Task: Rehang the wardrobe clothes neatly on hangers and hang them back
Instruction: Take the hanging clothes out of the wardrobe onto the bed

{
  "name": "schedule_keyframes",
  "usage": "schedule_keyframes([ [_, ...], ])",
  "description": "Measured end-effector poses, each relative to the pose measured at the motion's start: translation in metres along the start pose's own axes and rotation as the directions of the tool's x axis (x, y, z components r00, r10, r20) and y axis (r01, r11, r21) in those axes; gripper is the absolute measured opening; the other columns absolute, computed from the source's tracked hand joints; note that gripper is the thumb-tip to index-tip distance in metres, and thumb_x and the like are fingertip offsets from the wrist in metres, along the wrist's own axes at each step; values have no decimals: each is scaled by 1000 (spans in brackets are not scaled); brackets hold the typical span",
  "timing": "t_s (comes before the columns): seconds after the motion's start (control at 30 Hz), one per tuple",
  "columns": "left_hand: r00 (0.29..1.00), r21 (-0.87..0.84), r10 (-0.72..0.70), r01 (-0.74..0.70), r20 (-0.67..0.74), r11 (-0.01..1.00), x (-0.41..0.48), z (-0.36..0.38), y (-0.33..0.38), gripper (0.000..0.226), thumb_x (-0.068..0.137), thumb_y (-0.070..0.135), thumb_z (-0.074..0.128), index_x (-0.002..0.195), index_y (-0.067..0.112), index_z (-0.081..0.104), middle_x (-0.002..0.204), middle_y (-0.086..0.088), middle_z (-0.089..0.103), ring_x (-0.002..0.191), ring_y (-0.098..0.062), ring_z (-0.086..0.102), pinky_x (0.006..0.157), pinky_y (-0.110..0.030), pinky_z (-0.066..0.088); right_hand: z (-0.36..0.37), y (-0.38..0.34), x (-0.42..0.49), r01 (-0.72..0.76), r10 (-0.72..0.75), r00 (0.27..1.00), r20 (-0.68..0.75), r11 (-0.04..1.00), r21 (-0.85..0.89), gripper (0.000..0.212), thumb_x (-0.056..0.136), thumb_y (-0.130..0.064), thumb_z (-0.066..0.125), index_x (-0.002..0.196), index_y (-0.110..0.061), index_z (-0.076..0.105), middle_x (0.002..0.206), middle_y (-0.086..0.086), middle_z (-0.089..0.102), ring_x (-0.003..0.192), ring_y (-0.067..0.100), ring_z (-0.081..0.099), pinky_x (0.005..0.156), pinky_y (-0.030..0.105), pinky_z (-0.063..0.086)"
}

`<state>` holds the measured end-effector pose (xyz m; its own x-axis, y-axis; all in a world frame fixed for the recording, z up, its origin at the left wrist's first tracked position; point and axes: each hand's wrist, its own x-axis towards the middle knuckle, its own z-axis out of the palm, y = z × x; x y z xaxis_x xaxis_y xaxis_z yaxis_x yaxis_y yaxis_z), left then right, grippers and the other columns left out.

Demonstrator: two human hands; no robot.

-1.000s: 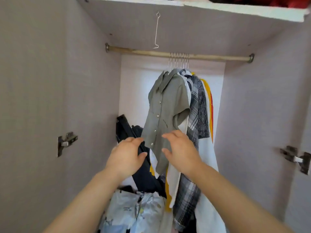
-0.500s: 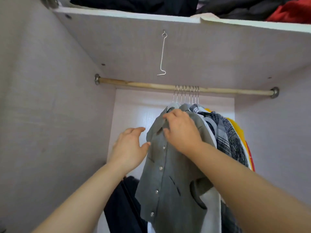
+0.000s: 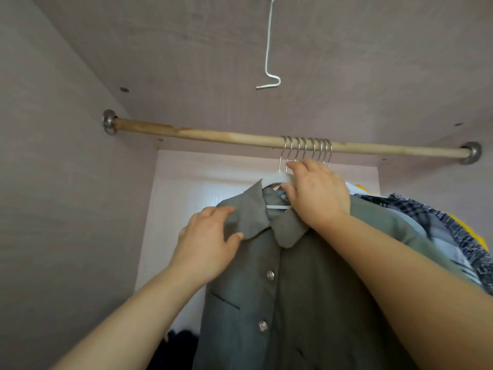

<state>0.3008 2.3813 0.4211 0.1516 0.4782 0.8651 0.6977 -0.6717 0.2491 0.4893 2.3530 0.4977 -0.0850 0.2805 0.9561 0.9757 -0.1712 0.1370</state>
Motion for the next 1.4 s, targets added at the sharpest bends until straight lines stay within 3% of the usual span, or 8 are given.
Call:
schedule_keyframes([
  [0.2,994,30,26,-23,-107,999,19,3,-5,53,86,31,57,136,21,41,137,-1,44,129,-21,36,107,-33,30,25,27,6,39,-40,999,-36,999,-32,34,92,-41,47,123,-28,52,123,-3,54,110,24,44,71,31,27],
  [0.47,969,151,78,-43,-234,988,47,-20,9,55,87,31,56,137,18,40,137,-8,45,128,-26,37,106,-38,31,17,24,36,136,-104,982,-160,971,199,32,94,-35,47,121,-23,58,118,3,54,111,26,47,75,35,42],
  [0.67,919,161,33,34,-393,986,10,-45,0,51,88,33,52,136,21,41,135,-3,48,127,-21,39,105,-36,32,6,-28,-1,338,-218,919,-330,865,371,27,89,-29,57,115,-22,63,106,3,59,97,29,54,63,31,39],
  [0.8,914,146,-48,116,-402,982,-66,-50,-15,45,88,30,55,131,25,47,125,6,56,114,-7,46,92,-21,31,0,-68,-64,451,-255,870,-423,758,471,24,80,-26,64,103,-20,68,88,2,64,76,27,62,54,26,43],
  [0.97,888,155,-221,305,-404,940,-190,-53,-19,38,82,35,52,118,27,59,109,16,62,99,3,52,85,-12,37,1,-108,-154,498,-319,867,-382,561,661,34,84,-34,47,105,-20,69,90,-1,65,72,25,62,52,31,50],
  [1.1,809,215,-371,504,-455,836,-284,-57,-6,35,79,33,56,113,32,60,97,26,59,91,8,52,81,-14,38,-1,-141,-225,546,-390,824,-410,357,758,33,86,-30,48,107,-17,70,89,0,66,65,26,60,51,32,51],
  [1.23,701,298,-480,681,-527,669,-371,-68,26,34,78,33,59,111,38,58,87,30,55,82,15,48,79,-1,32,-13,-172,-294,522,-389,806,-446,114,845,27,88,-30,53,105,-19,71,86,-3,64,67,17,55,57,23,45],
  [1.4,537,355,-554,841,-637,408,-470,-98,84,34,78,39,58,109,51,50,89,34,54,87,17,47,79,-5,34,-63,-213,-377,447,-349,794,-498,-221,867,24,87,-30,56,100,-20,73,84,-6,65,64,18,61,55,27,47],
])
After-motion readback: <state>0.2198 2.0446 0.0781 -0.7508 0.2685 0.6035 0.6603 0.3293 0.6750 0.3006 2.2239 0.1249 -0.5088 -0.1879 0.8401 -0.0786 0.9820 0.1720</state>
